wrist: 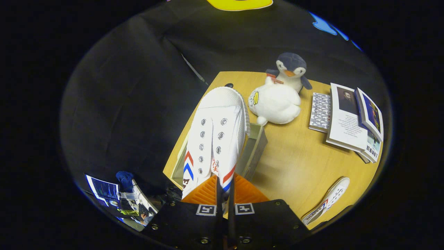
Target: Open the storage box then place both shoes into the box .Put the left shoe in first, then the right shoe, with the right side of both shoes facing outward in a uniform manner.
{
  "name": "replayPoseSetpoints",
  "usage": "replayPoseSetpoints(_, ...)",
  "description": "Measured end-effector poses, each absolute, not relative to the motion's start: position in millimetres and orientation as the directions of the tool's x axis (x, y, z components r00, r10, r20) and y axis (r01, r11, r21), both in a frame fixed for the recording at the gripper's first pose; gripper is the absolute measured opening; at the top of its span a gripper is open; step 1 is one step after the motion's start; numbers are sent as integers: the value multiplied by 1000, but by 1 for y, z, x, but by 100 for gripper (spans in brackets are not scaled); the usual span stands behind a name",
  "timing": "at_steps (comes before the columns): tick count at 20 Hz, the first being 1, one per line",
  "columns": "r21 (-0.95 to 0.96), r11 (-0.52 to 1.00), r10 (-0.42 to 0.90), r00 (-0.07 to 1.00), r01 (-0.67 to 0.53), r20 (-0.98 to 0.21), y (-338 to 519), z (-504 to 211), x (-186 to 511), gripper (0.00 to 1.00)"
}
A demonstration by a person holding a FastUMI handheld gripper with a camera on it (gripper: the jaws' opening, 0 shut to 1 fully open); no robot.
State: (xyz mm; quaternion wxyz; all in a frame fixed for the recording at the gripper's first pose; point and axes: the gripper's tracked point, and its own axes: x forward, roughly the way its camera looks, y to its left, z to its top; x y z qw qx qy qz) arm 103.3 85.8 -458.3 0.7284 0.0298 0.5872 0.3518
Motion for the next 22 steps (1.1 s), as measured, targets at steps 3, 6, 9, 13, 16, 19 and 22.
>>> replayPoseSetpoints(3,445,744,530,34,-498,-848,85,-460,103,5)
replayPoseSetpoints(6,431,744,507,11,-511,-862,85,-462,101,5)
replayPoseSetpoints(9,408,749,482,7,-522,-876,85,-463,99,5)
replayPoseSetpoints(13,371,744,448,2,-555,-894,81,-468,98,5)
replayPoseSetpoints(16,343,745,421,4,-572,-907,77,-471,99,5)
replayPoseSetpoints(19,315,745,399,15,-588,-917,75,-477,101,5)
replayPoseSetpoints(22,349,729,439,11,-589,-898,83,-475,100,30)
